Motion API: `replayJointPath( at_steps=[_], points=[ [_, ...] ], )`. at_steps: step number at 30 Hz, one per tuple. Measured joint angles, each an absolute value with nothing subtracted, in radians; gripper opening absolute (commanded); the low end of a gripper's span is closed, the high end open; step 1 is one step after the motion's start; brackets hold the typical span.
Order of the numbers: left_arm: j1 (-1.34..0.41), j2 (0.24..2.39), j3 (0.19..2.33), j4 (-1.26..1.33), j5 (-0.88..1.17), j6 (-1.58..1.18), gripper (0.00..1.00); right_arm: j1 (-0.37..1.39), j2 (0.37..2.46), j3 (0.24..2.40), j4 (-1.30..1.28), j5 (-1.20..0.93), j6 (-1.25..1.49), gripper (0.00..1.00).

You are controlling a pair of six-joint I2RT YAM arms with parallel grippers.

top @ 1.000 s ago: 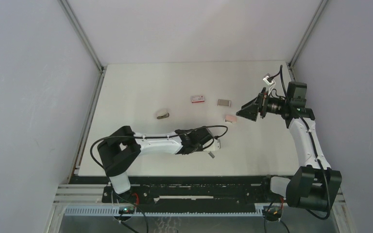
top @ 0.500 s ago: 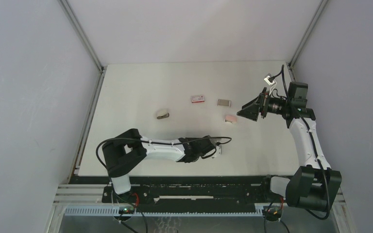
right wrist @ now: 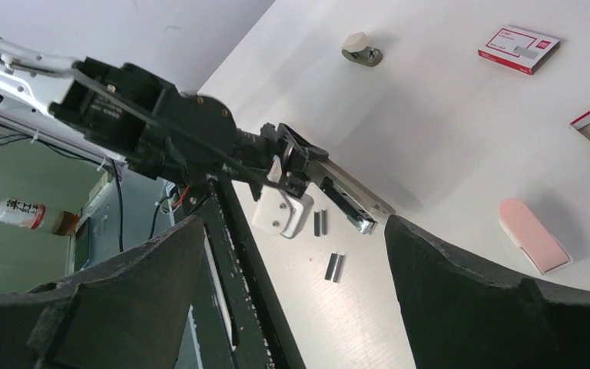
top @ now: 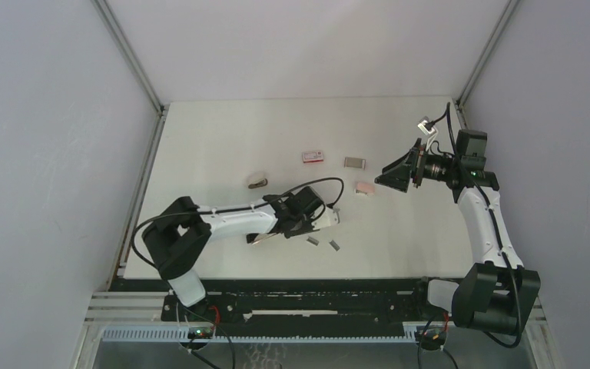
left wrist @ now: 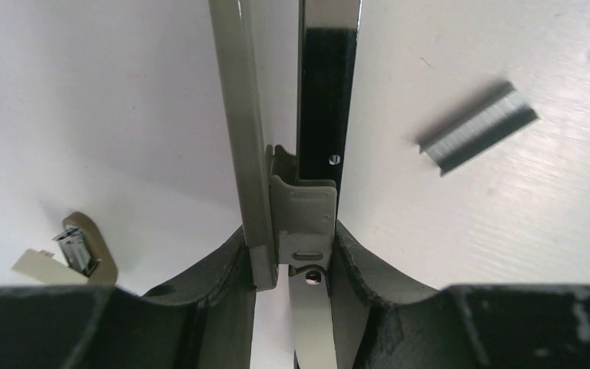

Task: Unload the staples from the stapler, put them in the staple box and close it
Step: Unload the staple at the center of the board.

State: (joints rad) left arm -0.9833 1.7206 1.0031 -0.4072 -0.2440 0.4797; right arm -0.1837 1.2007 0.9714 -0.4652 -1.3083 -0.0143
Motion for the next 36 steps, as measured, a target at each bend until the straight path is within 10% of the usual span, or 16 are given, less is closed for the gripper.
replayJointPath(
  at_steps=[21, 36],
  points=[
    [-0.706, 1.663, 1.250, -0.839, 0.533, 0.531, 0.00, -0.147, 1.178, 0.971, -0.639, -1.397, -0.365, 0.88],
    [-0.649, 1.824, 1.365, -1.126, 0.825, 0.673, 0.00, 0.408, 1.023, 0.971, -0.736, -0.901, -0.953, 0.85]
  ],
)
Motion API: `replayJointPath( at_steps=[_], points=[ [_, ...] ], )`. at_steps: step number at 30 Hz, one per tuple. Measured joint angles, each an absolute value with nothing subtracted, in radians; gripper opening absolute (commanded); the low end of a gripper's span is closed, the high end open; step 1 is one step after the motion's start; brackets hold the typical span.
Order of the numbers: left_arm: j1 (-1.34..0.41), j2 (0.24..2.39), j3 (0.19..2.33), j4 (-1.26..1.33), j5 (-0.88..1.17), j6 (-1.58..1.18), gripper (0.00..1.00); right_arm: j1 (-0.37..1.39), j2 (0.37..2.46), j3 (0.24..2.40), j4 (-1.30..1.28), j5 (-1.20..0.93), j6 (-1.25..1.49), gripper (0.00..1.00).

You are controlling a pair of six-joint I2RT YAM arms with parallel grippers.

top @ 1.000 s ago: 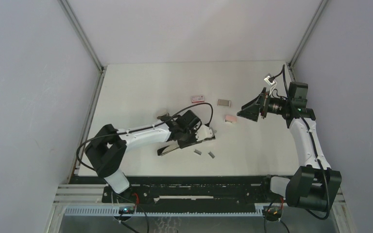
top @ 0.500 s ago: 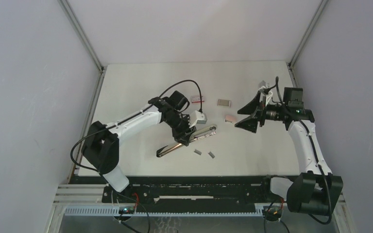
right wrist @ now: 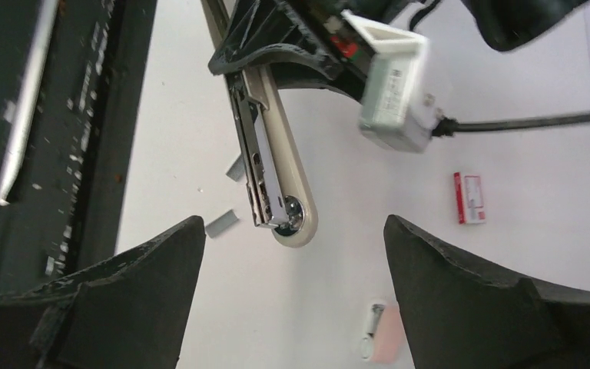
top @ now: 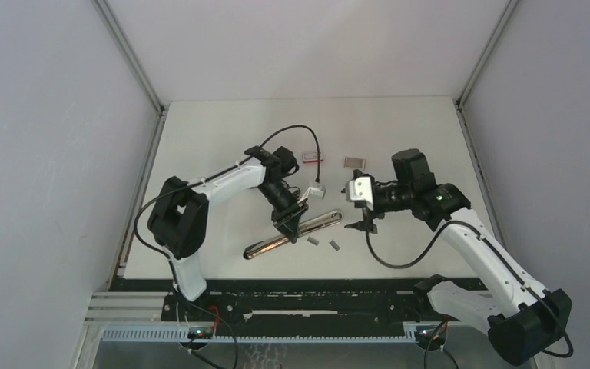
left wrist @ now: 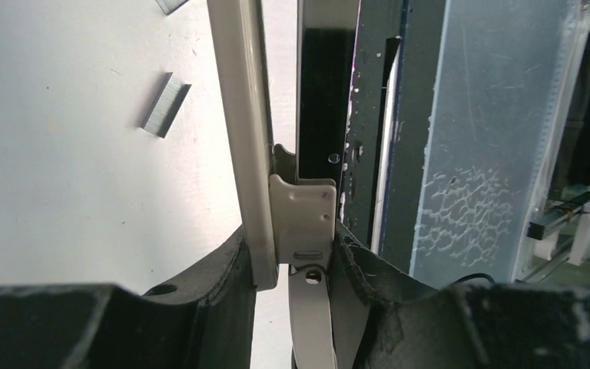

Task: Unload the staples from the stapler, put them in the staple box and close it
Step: Unload the staple at the center of the board.

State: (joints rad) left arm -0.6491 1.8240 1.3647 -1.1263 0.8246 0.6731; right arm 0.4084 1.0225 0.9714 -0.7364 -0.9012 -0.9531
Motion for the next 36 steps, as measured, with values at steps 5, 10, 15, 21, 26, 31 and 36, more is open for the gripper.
replayJointPath(
  at_steps=[5, 10, 15, 21, 26, 31, 36],
  points=[
    [-0.631, 1.853, 1.404, -1.193, 0.876, 0.720, 0.00, 0.594, 1.028, 0.955, -0.698, -0.675, -1.048, 0.80],
    [-0.630, 1.878, 1.418, -1.231, 0.907, 0.750, 0.00, 0.744, 1.092, 0.950, -0.662, -0.521, -1.079, 0.76],
    [-0.628, 1.896, 1.418, -1.257, 0.923, 0.764, 0.00, 0.859, 1.177, 0.946, -0.603, -0.379, -1.078, 0.72],
    [-0.624, 1.907, 1.436, -1.282, 0.937, 0.783, 0.00, 0.967, 1.249, 0.924, -0.524, -0.241, -1.070, 0.61],
    [-0.614, 1.918, 1.441, -1.300, 0.955, 0.804, 0.00, 1.022, 1.274, 0.897, -0.480, -0.177, -1.052, 0.51],
    [-0.606, 1.942, 1.448, -1.317, 0.959, 0.817, 0.00, 1.052, 1.278, 0.892, -0.438, -0.154, -1.021, 0.52],
    [-0.605, 1.951, 1.448, -1.324, 0.968, 0.825, 0.00, 1.069, 1.297, 0.884, -0.384, -0.122, -1.003, 0.60]
  ],
)
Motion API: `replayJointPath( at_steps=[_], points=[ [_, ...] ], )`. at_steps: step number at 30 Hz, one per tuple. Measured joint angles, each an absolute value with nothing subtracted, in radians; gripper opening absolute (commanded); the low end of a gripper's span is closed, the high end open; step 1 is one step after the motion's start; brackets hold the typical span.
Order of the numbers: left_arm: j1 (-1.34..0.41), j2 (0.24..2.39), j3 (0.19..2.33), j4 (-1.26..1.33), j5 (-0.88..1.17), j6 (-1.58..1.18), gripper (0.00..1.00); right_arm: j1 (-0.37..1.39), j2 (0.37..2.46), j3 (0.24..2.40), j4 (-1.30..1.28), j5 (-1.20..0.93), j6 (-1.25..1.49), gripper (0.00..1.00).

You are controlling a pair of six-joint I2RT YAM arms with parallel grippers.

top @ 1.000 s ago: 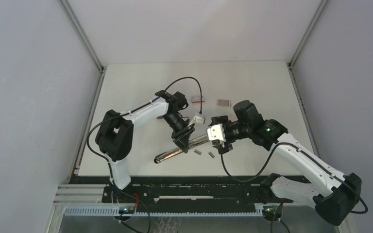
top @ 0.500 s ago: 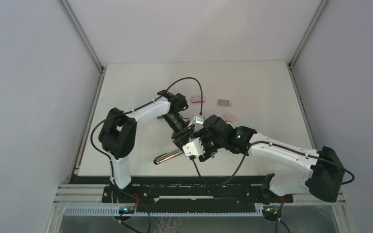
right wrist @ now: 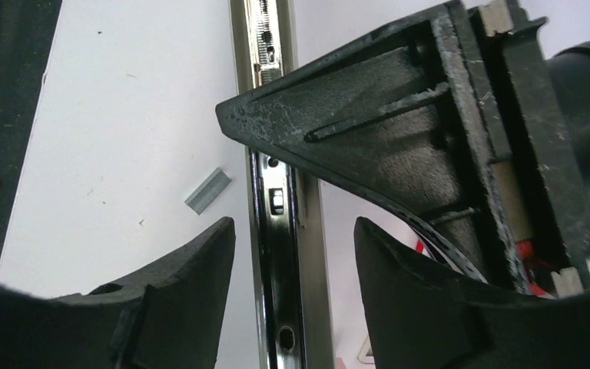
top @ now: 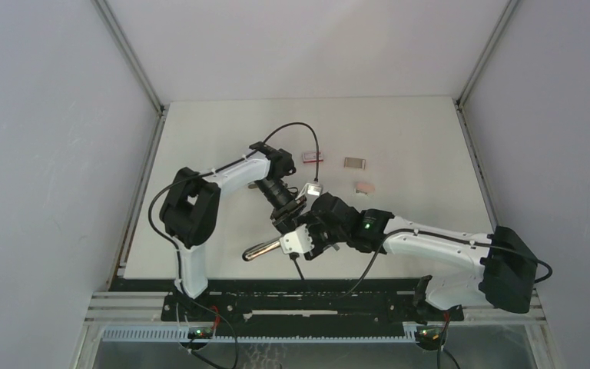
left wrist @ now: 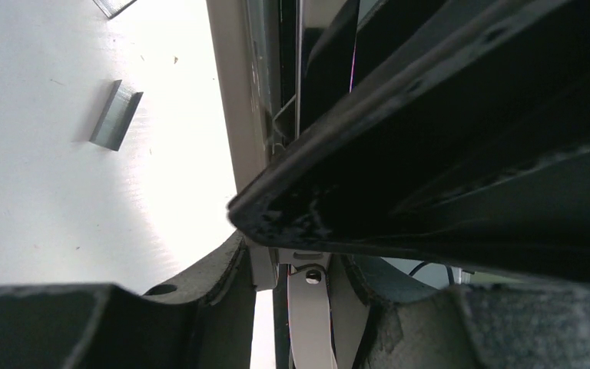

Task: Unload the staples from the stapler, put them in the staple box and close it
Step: Unload the staple at the center of the board.

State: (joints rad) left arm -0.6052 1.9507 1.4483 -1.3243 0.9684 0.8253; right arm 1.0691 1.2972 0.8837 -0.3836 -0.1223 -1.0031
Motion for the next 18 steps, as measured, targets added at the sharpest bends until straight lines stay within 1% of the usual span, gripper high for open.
replayJointPath(
  at_steps=[3, 7, 13, 16, 17, 18],
  points=[
    [-0.605, 1.951, 1.449, -1.329, 0.973, 0.832, 0.00, 1.077, 1.319, 0.874, -0.363, -0.098, -1.002, 0.60],
    [-0.605, 1.951, 1.449, -1.340, 0.974, 0.842, 0.00, 1.082, 1.349, 0.871, -0.341, -0.069, -0.999, 0.54],
    [-0.605, 1.951, 1.450, -1.354, 0.978, 0.858, 0.00, 1.086, 1.367, 0.870, -0.331, -0.045, -0.987, 0.36],
    [-0.604, 1.951, 1.450, -1.359, 0.980, 0.859, 0.01, 1.090, 1.368, 0.868, -0.331, -0.043, -0.989, 0.22],
    [-0.604, 1.951, 1.450, -1.360, 0.980, 0.859, 0.04, 1.090, 1.368, 0.867, -0.331, -0.044, -0.992, 0.19],
    [-0.604, 1.951, 1.450, -1.360, 0.979, 0.860, 0.09, 1.090, 1.368, 0.866, -0.328, -0.045, -0.992, 0.18]
  ],
)
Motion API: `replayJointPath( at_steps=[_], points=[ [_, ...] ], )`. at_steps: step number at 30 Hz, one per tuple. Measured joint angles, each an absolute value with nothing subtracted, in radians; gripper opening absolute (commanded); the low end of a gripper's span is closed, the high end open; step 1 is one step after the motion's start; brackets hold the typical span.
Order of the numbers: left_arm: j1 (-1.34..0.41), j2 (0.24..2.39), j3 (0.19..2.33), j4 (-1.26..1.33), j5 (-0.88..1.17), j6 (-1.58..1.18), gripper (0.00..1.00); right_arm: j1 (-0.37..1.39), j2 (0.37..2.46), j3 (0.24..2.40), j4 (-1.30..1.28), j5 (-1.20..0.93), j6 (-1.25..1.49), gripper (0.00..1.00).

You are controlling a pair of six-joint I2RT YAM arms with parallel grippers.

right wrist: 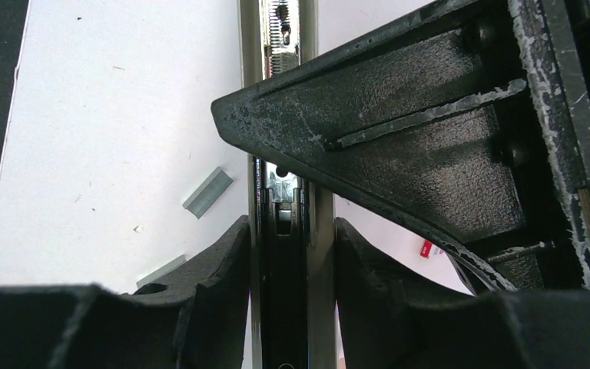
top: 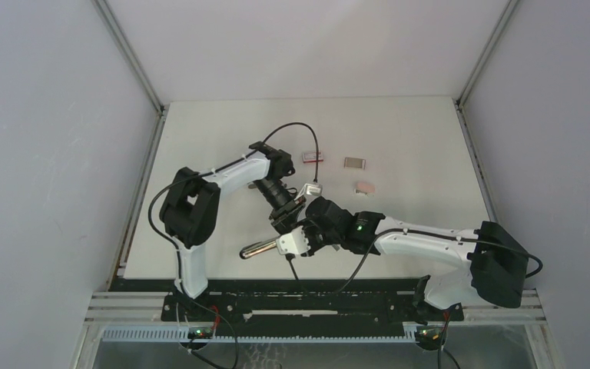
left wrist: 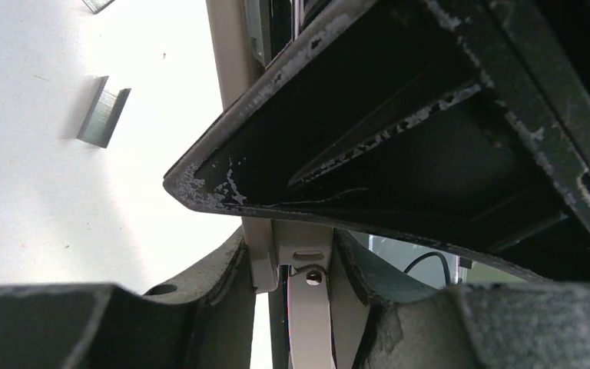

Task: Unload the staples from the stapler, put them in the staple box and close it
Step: Unload the staple at the center of the board.

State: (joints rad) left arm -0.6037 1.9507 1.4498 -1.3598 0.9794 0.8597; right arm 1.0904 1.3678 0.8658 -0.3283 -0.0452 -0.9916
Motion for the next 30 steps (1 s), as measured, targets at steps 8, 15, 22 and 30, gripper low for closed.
replayJointPath(
  at_steps=[8, 15, 22, 30],
  points=[
    [-0.594, 1.950, 1.462, -1.373, 0.989, 0.859, 0.79, 1.085, 1.354, 0.861, -0.331, -0.063, -0.992, 0.06],
    [-0.529, 1.913, 1.481, -1.369, 1.001, 0.848, 1.00, 1.064, 1.331, 0.841, -0.368, -0.088, -0.992, 0.03],
    [-0.407, 1.800, 1.483, -1.339, 0.993, 0.818, 1.00, 1.020, 1.282, 0.839, -0.371, -0.123, -0.991, 0.03],
    [-0.190, 1.626, 1.475, -1.221, 0.939, 0.724, 1.00, 0.864, 1.266, 0.842, -0.376, -0.191, -0.983, 0.03]
  ],
)
